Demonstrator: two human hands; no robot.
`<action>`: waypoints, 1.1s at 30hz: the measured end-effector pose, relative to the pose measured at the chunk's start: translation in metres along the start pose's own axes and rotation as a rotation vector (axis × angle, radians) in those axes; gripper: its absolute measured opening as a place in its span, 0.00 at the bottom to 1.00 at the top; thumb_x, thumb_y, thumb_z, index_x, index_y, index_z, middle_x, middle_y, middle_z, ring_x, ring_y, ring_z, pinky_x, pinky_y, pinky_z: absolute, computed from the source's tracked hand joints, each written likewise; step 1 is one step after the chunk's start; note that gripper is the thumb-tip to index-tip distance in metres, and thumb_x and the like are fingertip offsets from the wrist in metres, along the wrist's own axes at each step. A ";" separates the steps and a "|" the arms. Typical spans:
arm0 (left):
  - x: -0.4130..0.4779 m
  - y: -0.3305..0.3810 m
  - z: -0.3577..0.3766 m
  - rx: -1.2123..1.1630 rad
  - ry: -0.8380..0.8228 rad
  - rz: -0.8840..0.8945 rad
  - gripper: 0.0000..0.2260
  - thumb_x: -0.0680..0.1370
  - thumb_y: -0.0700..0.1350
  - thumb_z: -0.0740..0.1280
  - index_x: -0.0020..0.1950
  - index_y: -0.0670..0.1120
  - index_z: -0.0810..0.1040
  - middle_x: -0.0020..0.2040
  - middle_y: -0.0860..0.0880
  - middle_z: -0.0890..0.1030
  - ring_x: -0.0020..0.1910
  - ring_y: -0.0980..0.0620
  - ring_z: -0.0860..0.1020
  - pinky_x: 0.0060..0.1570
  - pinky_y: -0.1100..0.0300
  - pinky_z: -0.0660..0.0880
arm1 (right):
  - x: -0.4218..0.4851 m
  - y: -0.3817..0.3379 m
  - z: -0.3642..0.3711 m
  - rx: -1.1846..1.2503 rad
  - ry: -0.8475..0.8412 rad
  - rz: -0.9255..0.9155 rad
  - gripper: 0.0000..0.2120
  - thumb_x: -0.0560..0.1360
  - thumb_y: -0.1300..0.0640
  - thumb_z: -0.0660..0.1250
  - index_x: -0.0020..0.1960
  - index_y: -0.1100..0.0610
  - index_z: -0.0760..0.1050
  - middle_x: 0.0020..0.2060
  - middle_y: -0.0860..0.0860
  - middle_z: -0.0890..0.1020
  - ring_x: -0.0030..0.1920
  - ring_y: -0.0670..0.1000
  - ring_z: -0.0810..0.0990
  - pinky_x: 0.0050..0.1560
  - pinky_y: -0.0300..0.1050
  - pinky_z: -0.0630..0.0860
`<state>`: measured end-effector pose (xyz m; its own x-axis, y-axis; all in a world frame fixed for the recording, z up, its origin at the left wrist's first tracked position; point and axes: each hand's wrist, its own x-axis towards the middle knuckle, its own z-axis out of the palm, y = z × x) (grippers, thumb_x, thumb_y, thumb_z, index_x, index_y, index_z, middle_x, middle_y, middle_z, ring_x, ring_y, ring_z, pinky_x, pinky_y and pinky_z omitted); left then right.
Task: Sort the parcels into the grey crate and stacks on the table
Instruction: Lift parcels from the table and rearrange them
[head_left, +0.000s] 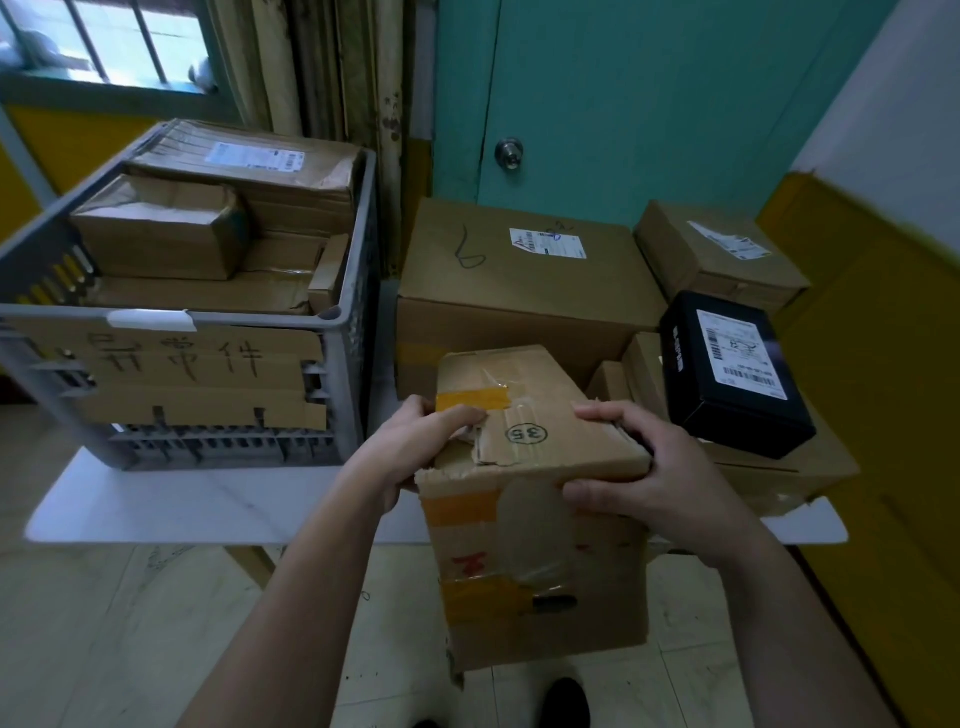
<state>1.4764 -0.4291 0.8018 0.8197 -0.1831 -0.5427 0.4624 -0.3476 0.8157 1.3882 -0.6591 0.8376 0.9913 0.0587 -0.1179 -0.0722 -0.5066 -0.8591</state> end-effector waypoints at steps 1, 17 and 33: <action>0.000 0.000 0.000 -0.008 -0.001 0.001 0.28 0.76 0.61 0.69 0.69 0.48 0.68 0.52 0.47 0.79 0.47 0.51 0.79 0.36 0.59 0.73 | 0.000 -0.001 0.000 0.003 0.000 0.000 0.38 0.56 0.36 0.79 0.64 0.39 0.72 0.62 0.36 0.72 0.59 0.43 0.75 0.44 0.37 0.79; 0.007 0.015 -0.006 0.228 0.020 -0.039 0.51 0.69 0.72 0.69 0.79 0.39 0.56 0.66 0.42 0.76 0.56 0.47 0.78 0.45 0.49 0.79 | -0.001 -0.008 0.003 -0.205 -0.167 -0.022 0.44 0.52 0.31 0.75 0.66 0.39 0.67 0.73 0.36 0.59 0.70 0.43 0.64 0.60 0.39 0.72; 0.008 0.026 0.005 0.476 -0.008 -0.067 0.59 0.65 0.73 0.70 0.80 0.40 0.48 0.71 0.40 0.71 0.58 0.42 0.77 0.47 0.49 0.77 | -0.012 -0.003 0.012 -0.222 -0.144 -0.064 0.46 0.53 0.33 0.77 0.68 0.41 0.66 0.75 0.37 0.58 0.69 0.38 0.63 0.57 0.31 0.68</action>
<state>1.4932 -0.4439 0.8183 0.7899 -0.1522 -0.5941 0.3067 -0.7408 0.5976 1.3748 -0.6480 0.8359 0.9659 0.2105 -0.1506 0.0316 -0.6733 -0.7387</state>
